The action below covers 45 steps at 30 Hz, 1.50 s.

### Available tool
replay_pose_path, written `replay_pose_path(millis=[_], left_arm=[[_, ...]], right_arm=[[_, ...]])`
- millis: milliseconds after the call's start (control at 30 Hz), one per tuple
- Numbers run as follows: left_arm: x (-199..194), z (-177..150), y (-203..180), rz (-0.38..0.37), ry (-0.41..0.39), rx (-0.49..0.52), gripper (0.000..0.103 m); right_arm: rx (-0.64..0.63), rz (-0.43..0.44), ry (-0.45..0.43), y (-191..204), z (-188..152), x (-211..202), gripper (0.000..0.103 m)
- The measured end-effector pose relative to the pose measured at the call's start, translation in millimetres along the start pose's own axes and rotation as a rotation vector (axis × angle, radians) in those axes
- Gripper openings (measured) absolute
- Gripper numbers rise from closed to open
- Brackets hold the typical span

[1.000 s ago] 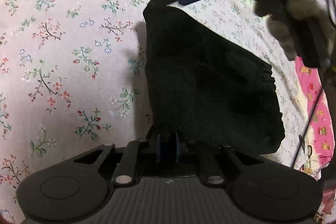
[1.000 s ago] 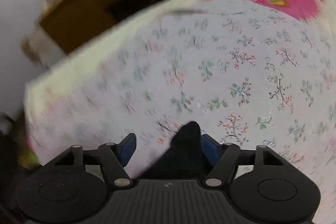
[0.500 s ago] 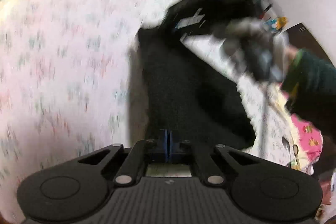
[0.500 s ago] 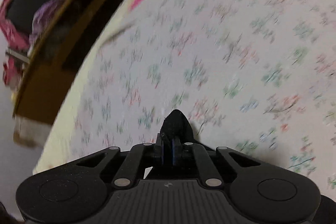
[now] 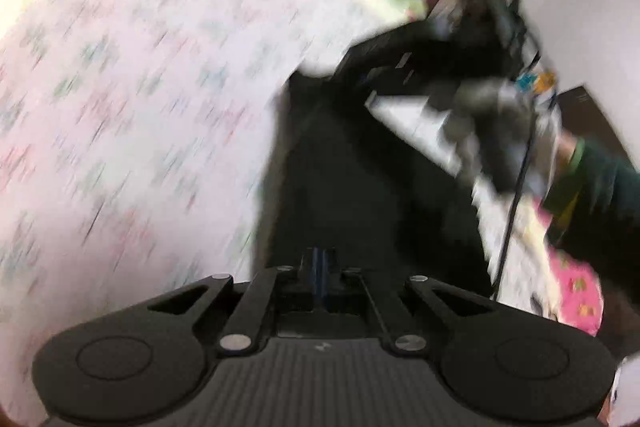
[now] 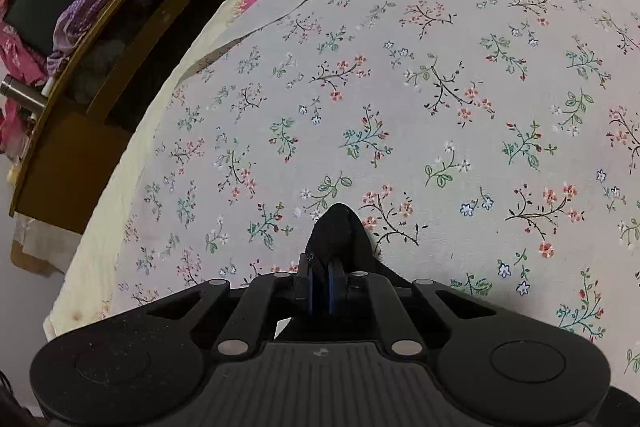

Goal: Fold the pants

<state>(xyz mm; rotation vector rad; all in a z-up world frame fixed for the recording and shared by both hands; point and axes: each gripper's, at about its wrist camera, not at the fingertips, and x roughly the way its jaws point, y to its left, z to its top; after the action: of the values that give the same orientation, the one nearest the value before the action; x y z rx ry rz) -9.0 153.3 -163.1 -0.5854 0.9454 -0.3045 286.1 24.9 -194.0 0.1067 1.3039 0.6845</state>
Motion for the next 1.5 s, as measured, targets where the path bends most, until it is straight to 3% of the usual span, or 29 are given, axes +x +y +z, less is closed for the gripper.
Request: replay_pose_path(millis=[67, 100, 167, 233, 300, 400, 533, 633, 767, 867, 900, 1000, 1067, 1167, 1200, 1300, 1367, 1500], left_arm=[[26, 10, -7, -0.026, 0.013, 0.071, 0.028], [42, 10, -7, -0.001, 0.045, 0.091, 0.029], [69, 1, 0, 0.057, 0.126, 0.084, 0.024], [72, -9, 3, 0.091, 0.157, 0.062, 0.016], [67, -17, 7, 0.088, 0.211, 0.024, 0.016], [54, -26, -1, 0.136, 0.261, 0.054, 0.016], [17, -21, -22, 0.213, 0.207, 0.162, 0.016], [2, -3, -37, 0.189, 0.105, 0.225, 0.016], [25, 32, -45, 0.044, -0.002, 0.257, 0.017], [66, 52, -34, -0.013, 0.013, 0.258, 0.017], [74, 58, -30, -0.006, 0.018, 0.277, 0.017], [110, 78, -10, 0.147, 0.031, 0.349, 0.017], [120, 91, 16, 0.209, 0.059, 0.303, 0.017], [122, 103, 20, 0.369, 0.041, 0.262, 0.015], [116, 105, 15, 0.379, 0.02, 0.259, 0.016], [88, 101, -6, 0.308, -0.065, 0.244, 0.016], [78, 95, -32, 0.269, -0.105, 0.304, 0.016], [109, 78, -62, 0.211, -0.027, 0.441, 0.019]], right_arm=[[-0.015, -0.007, 0.014, -1, 4, 9, 0.0], [-0.023, -0.009, 0.024, -1, 6, 13, 0.0], [-0.054, -0.024, 0.041, -2, 7, 25, 0.0], [-0.06, -0.033, 0.057, -6, 7, 38, 0.0], [-0.072, -0.043, 0.052, -8, 7, 46, 0.0], [-0.027, -0.037, 0.025, -9, 11, 34, 0.0], [-0.156, -0.18, -0.201, 6, 8, -32, 0.018], [-0.185, -0.144, -0.277, 9, -10, -81, 0.018], [-0.185, -0.11, -0.282, 6, -63, -110, 0.019], [-0.114, -0.118, -0.25, -12, -100, -108, 0.02], [-0.09, -0.113, -0.22, -19, -109, -102, 0.019], [-0.014, -0.191, -0.176, -54, -128, -82, 0.017], [0.052, -0.186, -0.202, -79, -132, -75, 0.0], [0.222, -0.156, -0.241, -103, -128, -82, 0.0], [0.245, -0.16, -0.274, -103, -128, -91, 0.0], [0.176, -0.185, -0.337, -88, -133, -114, 0.0], [0.132, -0.209, -0.343, -86, -134, -114, 0.004], [0.178, -0.262, -0.311, -113, -133, -89, 0.0]])
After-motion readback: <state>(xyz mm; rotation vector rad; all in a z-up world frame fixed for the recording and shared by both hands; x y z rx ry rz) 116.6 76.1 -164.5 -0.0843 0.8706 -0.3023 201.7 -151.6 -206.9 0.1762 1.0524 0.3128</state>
